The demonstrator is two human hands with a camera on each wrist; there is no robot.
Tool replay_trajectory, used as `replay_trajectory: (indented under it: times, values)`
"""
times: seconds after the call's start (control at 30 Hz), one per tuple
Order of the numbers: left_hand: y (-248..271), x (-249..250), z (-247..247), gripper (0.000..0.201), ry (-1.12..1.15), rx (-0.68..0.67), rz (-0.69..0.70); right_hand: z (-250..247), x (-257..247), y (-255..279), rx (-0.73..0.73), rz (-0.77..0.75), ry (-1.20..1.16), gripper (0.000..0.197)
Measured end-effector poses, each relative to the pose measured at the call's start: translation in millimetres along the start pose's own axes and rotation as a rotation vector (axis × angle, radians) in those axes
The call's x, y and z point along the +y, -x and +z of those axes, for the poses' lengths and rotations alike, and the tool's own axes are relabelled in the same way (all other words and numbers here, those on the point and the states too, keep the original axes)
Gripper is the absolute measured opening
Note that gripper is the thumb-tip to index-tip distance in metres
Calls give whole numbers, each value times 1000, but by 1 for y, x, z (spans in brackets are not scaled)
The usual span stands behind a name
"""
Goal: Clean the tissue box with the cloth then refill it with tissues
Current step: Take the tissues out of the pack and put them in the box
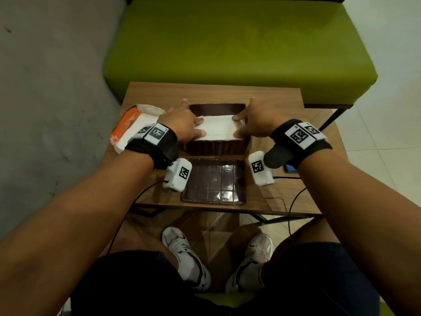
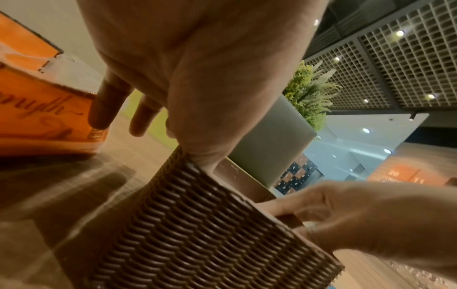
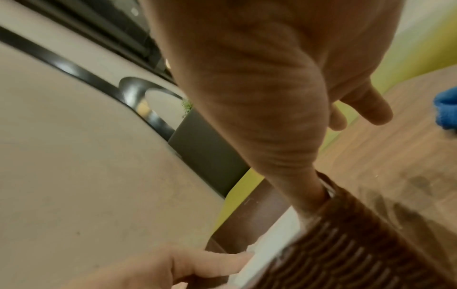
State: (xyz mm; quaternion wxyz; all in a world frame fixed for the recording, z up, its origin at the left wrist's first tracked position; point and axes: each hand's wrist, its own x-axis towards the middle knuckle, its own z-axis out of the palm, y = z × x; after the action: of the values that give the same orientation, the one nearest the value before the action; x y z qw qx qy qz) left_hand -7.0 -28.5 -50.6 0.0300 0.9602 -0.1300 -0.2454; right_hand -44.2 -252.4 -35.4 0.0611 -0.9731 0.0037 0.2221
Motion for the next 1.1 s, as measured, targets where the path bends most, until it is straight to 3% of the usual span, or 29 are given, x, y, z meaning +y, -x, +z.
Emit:
replay_trajectory:
  times: [0.13,0.27,0.4,0.67,0.77,0.87,0.97,1.03,1.1]
  values:
    - [-2,5,2,73,-88,12,3,1,-7,-2,-11,39,63,52]
    - [-4,8,0,75,-108,17,-26,9,-12,-15,-16,115,72,66]
    - [-6,12,-1,78,-105,28,-51,15,-12,-25,-13,147,104,53]
    - [-8,9,1,77,-79,29,-67,8,-15,-8,-52,89,100,56]
    - [0,8,-2,72,-38,13,-59,1,-14,5,-47,-17,120,48]
    - [10,8,-8,56,74,16,-15,-8,-10,15,2,-34,76,47]
    - [21,3,-22,60,321,49,-3,-15,0,23,63,-9,-85,40]
    - [29,-8,-34,44,531,129,-45,-23,5,36,109,-2,-217,39]
    - [37,-32,-45,18,683,308,-135,-35,7,49,253,0,-316,33]
